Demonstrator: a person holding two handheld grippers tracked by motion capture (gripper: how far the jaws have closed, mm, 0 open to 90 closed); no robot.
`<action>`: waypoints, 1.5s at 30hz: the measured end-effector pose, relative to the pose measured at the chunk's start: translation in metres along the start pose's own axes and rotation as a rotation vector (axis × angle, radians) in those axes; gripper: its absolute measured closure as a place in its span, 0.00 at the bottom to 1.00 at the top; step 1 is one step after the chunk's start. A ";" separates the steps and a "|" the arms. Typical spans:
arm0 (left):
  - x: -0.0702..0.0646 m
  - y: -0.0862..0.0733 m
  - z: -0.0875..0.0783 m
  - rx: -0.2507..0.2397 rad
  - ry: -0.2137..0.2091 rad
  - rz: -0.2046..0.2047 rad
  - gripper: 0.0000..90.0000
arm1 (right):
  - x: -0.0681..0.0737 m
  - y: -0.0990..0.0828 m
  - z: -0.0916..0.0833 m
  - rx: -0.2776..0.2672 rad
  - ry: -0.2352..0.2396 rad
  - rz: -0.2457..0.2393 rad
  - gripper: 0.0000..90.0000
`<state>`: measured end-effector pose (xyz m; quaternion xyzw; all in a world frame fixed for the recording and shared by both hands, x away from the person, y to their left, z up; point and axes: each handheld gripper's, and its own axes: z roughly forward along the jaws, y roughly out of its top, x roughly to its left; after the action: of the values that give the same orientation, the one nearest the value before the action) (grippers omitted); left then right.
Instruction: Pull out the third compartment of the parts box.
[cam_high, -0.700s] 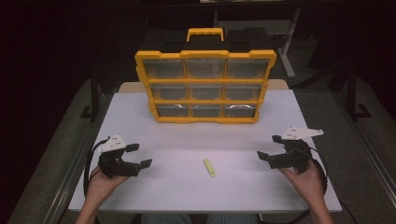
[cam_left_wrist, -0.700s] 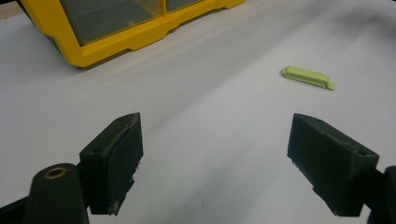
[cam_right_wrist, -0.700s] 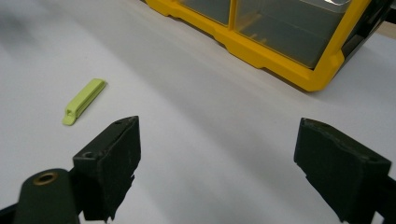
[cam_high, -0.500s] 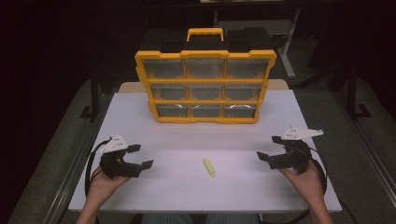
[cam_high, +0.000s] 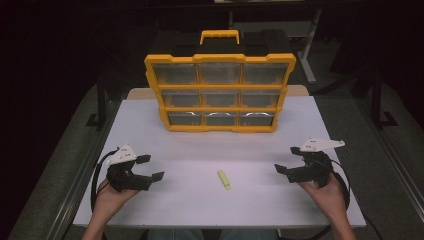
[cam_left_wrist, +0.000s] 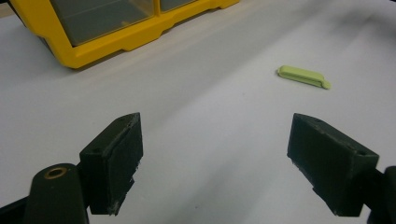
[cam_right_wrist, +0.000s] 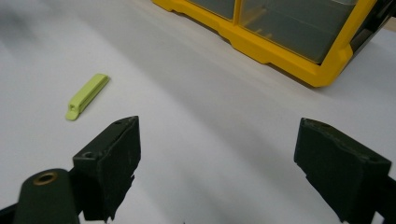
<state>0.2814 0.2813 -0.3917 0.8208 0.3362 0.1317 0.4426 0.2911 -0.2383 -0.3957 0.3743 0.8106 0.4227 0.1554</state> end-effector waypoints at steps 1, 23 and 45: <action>0.001 0.000 0.000 0.001 0.004 0.004 0.20 | 0.000 0.000 0.000 0.002 0.000 -0.003 0.15; -0.007 0.010 0.001 -0.026 -0.080 -0.017 0.22 | -0.001 0.000 -0.001 -0.001 -0.001 -0.017 0.15; -0.021 0.043 0.029 -0.055 -0.217 -0.006 0.24 | -0.004 0.001 -0.002 -0.008 0.012 -0.020 0.15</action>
<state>0.2995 0.2325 -0.3715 0.8167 0.2852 0.0500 0.4991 0.2934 -0.2424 -0.3935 0.3632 0.8134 0.4265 0.1564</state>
